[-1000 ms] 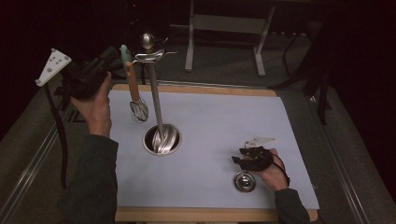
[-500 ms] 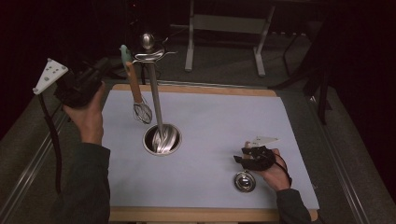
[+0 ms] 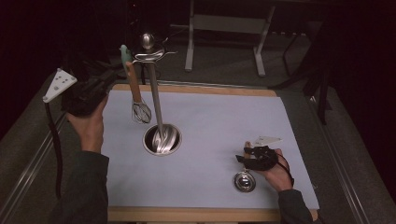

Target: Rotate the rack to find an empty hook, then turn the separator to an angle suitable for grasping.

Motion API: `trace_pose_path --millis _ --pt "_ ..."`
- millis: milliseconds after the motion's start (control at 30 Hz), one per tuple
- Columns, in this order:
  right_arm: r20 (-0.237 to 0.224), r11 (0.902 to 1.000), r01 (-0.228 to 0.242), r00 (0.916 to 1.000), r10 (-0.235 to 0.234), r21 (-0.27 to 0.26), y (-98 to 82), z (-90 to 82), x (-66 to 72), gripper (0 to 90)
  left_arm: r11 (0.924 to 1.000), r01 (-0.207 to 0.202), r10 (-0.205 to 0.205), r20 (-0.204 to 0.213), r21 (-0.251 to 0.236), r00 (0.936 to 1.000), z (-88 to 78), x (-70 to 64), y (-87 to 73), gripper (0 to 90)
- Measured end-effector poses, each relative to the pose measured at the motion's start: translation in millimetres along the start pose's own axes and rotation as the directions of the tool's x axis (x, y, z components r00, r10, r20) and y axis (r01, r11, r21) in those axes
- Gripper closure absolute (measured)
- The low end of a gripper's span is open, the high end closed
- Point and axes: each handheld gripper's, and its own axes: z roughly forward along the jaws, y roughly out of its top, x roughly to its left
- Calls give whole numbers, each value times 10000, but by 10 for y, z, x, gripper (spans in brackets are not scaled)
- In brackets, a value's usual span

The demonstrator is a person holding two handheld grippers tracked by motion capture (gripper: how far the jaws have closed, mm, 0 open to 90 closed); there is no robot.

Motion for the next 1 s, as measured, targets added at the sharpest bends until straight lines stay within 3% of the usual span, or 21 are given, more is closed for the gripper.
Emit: trace_pose_path --millis 167,333,500,633,767,867,1000 --pt "47 10000 -37 10000 37 -77 8 -33 -4 487 9995 -91 91 10 297 10000 -47 -23 -133 859" --pt "143 9998 -112 9998 114 -159 4 -64 -32 484 9951 -423 418 78 894 9991 -67 -51 -330 846" --pt "233 9994 -217 9995 224 -274 -5 -98 -60 483 9918 -187 195 -49 1267 9998 -114 -12 -554 843" --pt "318 9990 -327 9989 336 -290 -15 -130 -82 511 9869 -262 289 -152 1592 9995 -173 -19 -721 836" --pt "425 9979 -574 9974 586 -284 -29 -136 -115 578 9768 -537 608 -283 2075 9977 -207 -55 -886 819" --pt "604 9968 -760 9952 773 -238 -33 -143 -128 604 9705 -459 549 -318 2367 9980 -218 -48 -1038 804" --pt "795 9962 -841 9932 856 -224 -37 -154 -142 619 9568 -398 548 -439 2881 9975 -227 -51 -1250 773"
